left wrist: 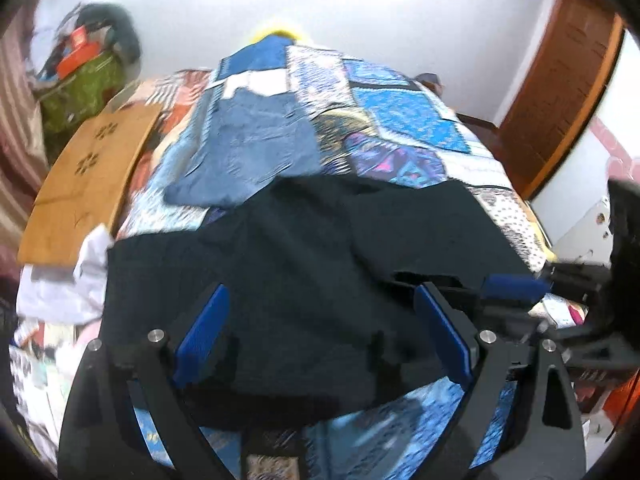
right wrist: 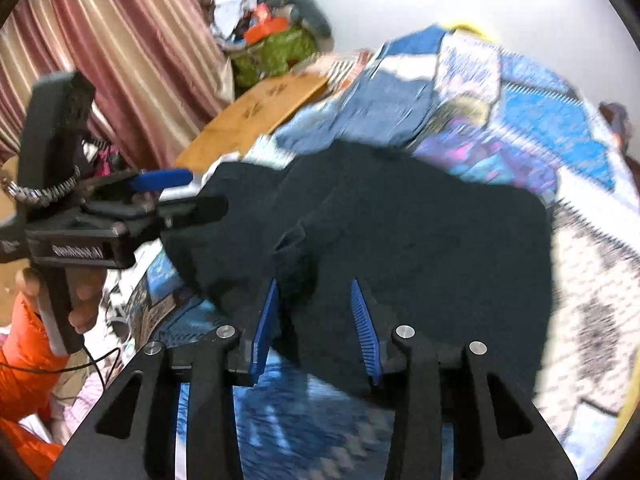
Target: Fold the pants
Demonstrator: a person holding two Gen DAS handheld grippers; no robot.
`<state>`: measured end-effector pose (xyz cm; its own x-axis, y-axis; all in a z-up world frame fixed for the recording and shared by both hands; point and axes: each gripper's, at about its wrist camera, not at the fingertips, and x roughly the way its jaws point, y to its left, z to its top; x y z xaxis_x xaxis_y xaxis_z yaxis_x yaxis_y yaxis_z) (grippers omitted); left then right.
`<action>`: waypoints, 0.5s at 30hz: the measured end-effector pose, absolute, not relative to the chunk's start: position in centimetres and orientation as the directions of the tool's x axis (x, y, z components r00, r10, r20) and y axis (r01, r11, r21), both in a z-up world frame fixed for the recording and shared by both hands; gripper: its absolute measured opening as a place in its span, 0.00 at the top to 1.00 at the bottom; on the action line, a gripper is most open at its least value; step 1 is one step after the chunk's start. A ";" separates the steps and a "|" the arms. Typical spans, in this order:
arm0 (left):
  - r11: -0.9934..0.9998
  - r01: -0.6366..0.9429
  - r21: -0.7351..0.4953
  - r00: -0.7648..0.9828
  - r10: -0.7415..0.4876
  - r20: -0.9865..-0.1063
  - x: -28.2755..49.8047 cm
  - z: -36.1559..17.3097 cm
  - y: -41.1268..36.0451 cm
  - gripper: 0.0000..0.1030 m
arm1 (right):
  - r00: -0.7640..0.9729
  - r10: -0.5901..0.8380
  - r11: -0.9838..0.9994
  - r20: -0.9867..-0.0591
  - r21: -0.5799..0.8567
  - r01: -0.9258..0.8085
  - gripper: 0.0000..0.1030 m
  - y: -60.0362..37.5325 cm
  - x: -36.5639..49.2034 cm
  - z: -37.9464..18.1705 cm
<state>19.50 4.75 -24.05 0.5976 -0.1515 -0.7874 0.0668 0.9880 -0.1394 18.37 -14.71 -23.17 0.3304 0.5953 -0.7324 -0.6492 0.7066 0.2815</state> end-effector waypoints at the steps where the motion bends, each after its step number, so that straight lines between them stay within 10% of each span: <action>1: 0.986 0.088 -0.143 0.596 -0.167 -0.785 20.2 -23.8 3.8 0.08 | 0.358 0.588 0.718 -0.725 0.264 -0.644 0.57 -15.7 18.8 -22.5; 15: 0.962 0.228 -0.152 0.411 -0.236 -0.880 27.4 -30.5 -5.1 0.14 | 0.377 0.471 0.793 -0.798 0.195 -0.577 0.54 -21.2 24.5 -28.4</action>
<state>27.36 -5.10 -30.46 0.4114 -0.2363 -0.8803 0.2275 0.9619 -0.1518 24.53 -21.21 -28.39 0.3765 0.4708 -0.7979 -0.5771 0.7929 0.1955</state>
